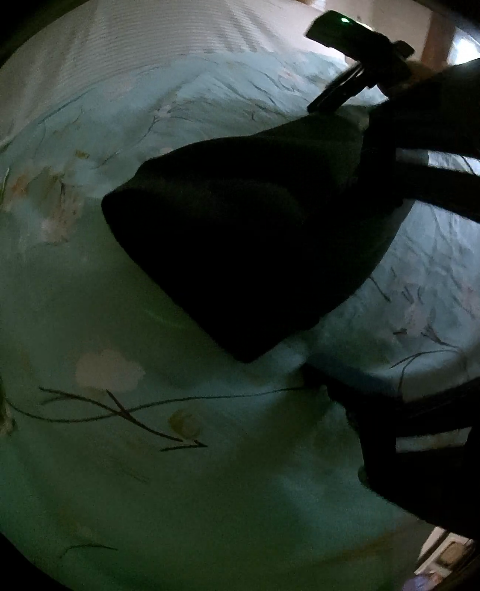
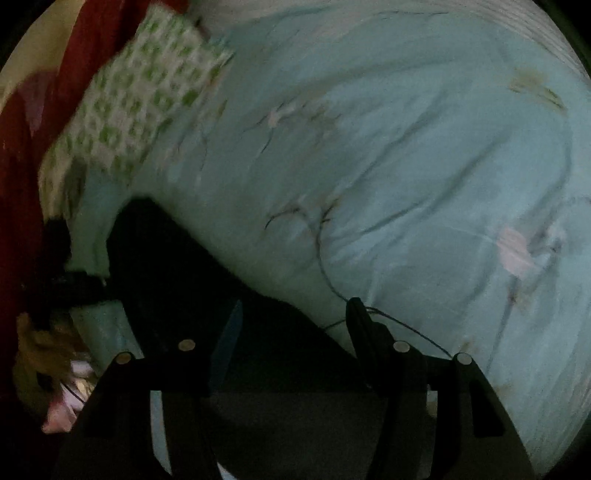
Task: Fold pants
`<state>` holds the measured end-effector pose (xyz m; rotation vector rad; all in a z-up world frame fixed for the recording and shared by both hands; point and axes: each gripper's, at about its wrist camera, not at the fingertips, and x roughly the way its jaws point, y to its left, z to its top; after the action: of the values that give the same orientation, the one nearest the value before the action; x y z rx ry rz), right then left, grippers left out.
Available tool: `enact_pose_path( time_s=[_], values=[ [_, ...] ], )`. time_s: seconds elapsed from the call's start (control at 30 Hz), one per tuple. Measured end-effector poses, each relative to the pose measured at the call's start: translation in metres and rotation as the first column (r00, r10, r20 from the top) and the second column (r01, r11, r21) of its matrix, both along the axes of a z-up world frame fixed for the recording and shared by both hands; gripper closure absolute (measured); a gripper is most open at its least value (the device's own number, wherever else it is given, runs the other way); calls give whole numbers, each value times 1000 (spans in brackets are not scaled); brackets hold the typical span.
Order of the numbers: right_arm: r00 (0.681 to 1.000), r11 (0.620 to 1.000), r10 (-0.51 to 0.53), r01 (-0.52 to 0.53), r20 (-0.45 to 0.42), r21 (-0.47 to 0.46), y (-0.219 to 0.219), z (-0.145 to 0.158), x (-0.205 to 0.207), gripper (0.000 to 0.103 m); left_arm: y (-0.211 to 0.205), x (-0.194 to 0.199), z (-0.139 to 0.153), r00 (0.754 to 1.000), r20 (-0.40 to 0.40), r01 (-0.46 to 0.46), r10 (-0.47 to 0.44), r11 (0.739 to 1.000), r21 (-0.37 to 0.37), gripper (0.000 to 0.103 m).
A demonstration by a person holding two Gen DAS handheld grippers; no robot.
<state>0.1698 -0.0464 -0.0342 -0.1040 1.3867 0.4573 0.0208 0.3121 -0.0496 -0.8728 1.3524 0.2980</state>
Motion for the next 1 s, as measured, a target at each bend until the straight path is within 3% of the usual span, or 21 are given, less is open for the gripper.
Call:
enact_pose_path(
  time_s=[0.03, 0.07, 0.17, 0.2, 0.3, 0.37, 0.5, 0.67, 0.83, 1.0],
  values=[
    [1000, 999, 26, -26, -5, -20, 5, -6, -1, 49, 0, 0, 0, 1000, 13, 13, -13, 1000, 5, 61],
    [999, 999, 43, -43, -20, -18, 8, -10, -3, 58, -1, 1, 0, 999, 29, 25, -25, 1000, -1, 66],
    [997, 997, 71, -72, -42, -16, 16, -20, -7, 71, -1, 4, -3, 998, 44, 35, -35, 999, -1, 68],
    [996, 996, 85, -86, -34, -33, 20, -20, -9, 73, 0, 4, -3, 998, 50, 41, -41, 999, 3, 69],
    [995, 993, 96, -95, 6, -63, 22, -12, -15, 84, -4, 6, -1, 995, 84, 55, -56, 998, 6, 85],
    [991, 990, 118, -113, 62, -83, 25, 1, -23, 85, -2, 2, 4, 993, 106, 53, -53, 999, 6, 93],
    [974, 994, 100, -89, 205, -62, 26, 44, -42, 86, 1, -15, 37, 972, 223, 75, -73, 997, -2, 94],
    [934, 994, 92, -67, 345, -85, 27, 74, -61, 88, -7, -31, 84, 923, 345, 148, -173, 984, 97, 94],
    [927, 993, 55, -13, 370, -115, 32, 58, -43, 93, -21, -22, 88, 901, 329, 208, -281, 948, 241, 94],
    [942, 990, 46, 1, 334, -139, 42, 30, -32, 94, -26, -7, 70, 912, 272, 223, -307, 927, 300, 94]
  ],
)
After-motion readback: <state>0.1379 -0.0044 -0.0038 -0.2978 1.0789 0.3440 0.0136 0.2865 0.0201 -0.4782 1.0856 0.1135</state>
